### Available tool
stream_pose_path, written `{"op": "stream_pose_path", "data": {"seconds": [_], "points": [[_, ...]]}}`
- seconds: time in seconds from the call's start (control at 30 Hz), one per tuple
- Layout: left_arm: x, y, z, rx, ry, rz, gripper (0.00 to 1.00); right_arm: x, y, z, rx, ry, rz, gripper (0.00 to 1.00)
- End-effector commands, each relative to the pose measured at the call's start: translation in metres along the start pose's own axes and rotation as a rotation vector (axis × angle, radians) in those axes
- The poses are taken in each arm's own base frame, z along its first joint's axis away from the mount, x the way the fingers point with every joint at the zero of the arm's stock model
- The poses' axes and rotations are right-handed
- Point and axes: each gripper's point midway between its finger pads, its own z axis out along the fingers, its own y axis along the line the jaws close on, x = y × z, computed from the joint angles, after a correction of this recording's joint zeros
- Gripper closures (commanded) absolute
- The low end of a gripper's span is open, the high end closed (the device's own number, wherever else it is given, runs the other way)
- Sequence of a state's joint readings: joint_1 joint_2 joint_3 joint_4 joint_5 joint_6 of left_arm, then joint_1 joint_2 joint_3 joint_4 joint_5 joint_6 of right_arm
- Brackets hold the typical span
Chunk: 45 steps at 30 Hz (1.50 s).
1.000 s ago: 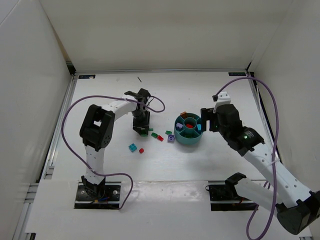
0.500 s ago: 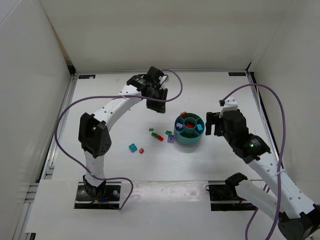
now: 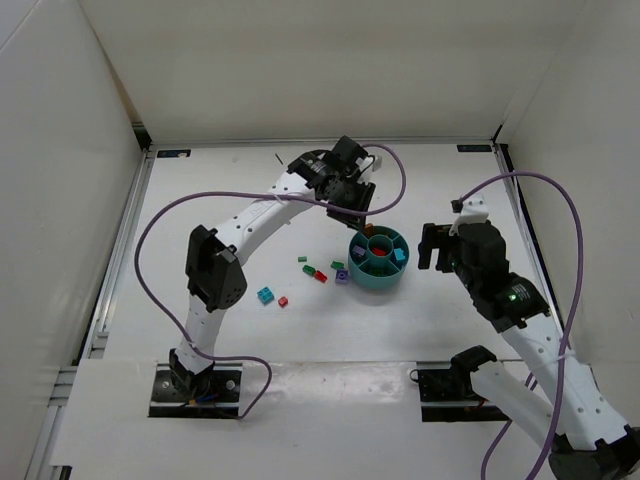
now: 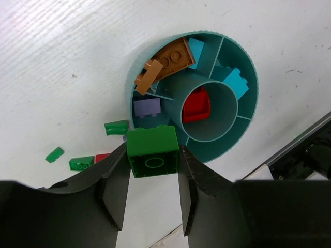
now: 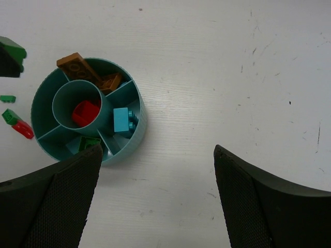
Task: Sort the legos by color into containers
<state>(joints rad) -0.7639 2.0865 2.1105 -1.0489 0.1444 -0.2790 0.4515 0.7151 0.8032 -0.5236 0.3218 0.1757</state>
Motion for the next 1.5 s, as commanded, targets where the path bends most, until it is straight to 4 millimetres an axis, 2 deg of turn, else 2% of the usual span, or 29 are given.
{"op": "stream_pose_path", "data": {"seconds": [0.0,0.13,0.23,0.43,0.47,0.7,0.8,0.87,0.9,0.93,0.97,1.03,1.07,1.13,1.17,1.23,1.27,1.3,1.33,1.37,1.4,1.43,1.47], "points": [[-0.006,-0.011,-0.005,0.040,-0.013,0.012,0.51,-0.005,0.003,0.000,-0.020,-0.028,0.002,0.10],[-0.002,-0.020,0.005,0.053,0.001,0.025,0.51,-0.007,0.002,0.000,-0.017,-0.035,0.002,0.10],[0.004,-0.016,0.012,0.037,0.025,0.006,0.50,-0.007,0.003,-0.001,-0.021,-0.036,0.001,0.10],[0.004,-0.023,0.017,0.064,0.017,0.021,0.45,-0.004,0.003,-0.001,-0.020,-0.032,-0.005,0.10],[0.009,-0.021,0.022,0.056,0.037,0.019,0.45,-0.005,0.003,-0.001,-0.017,-0.034,-0.004,0.10],[0.012,-0.022,0.023,0.057,0.047,0.018,0.45,-0.004,0.003,-0.001,-0.005,-0.035,-0.014,0.10],[0.010,-0.024,0.019,0.059,0.039,0.019,0.39,-0.003,0.003,-0.001,-0.007,-0.033,-0.021,0.10],[0.007,-0.024,0.014,0.054,0.024,0.026,0.31,-0.004,0.004,-0.001,-0.010,-0.035,-0.027,0.10],[0.005,-0.026,0.008,0.057,0.013,0.031,0.28,-0.005,0.005,-0.002,-0.015,-0.037,-0.029,0.10],[0.002,-0.024,0.004,0.052,0.001,0.031,0.20,-0.006,0.007,-0.002,-0.021,-0.041,-0.033,0.10],[-0.004,-0.024,-0.009,0.043,-0.031,0.038,0.18,-0.006,0.007,-0.003,-0.024,-0.039,-0.036,0.10],[-0.004,-0.014,-0.015,0.013,-0.044,0.027,0.08,-0.006,0.012,-0.003,-0.047,-0.038,-0.056,0.10],[-0.013,-0.009,-0.034,0.005,-0.089,0.011,0.06,-0.006,0.013,-0.003,-0.052,-0.042,-0.076,0.10],[-0.002,0.005,-0.034,-0.019,-0.073,-0.038,0.02,-0.007,0.020,-0.004,-0.072,-0.044,-0.093,0.10],[-0.001,0.022,-0.043,-0.039,-0.088,-0.081,0.01,-0.006,0.023,-0.003,-0.079,-0.037,-0.104,0.10],[0.005,0.036,-0.066,-0.068,-0.126,-0.145,0.01,-0.006,0.033,-0.003,-0.110,-0.031,-0.142,0.10],[0.016,0.060,-0.064,-0.114,-0.103,-0.200,0.01,-0.004,0.041,-0.003,-0.137,-0.026,-0.164,0.10],[0.015,0.070,-0.089,-0.160,-0.162,-0.224,0.01,-0.009,0.049,-0.005,-0.165,-0.036,-0.184,0.10],[0.040,0.086,-0.082,-0.205,-0.108,-0.287,0.01,-0.002,0.067,-0.001,-0.214,-0.003,-0.232,0.10],[0.047,0.098,-0.087,-0.224,-0.103,-0.328,0.01,-0.002,0.076,0.000,-0.241,0.002,-0.259,0.10],[0.048,0.105,-0.111,-0.262,-0.163,-0.364,0.01,-0.009,0.087,-0.002,-0.273,-0.014,-0.281,0.10],[0.058,0.120,-0.119,-0.310,-0.165,-0.424,0.01,0.002,0.114,0.004,-0.339,0.017,-0.354,0.10],[0.084,0.138,-0.114,-0.371,-0.120,-0.486,0.01,0.004,0.123,0.006,-0.352,0.027,-0.374,0.10]]}}
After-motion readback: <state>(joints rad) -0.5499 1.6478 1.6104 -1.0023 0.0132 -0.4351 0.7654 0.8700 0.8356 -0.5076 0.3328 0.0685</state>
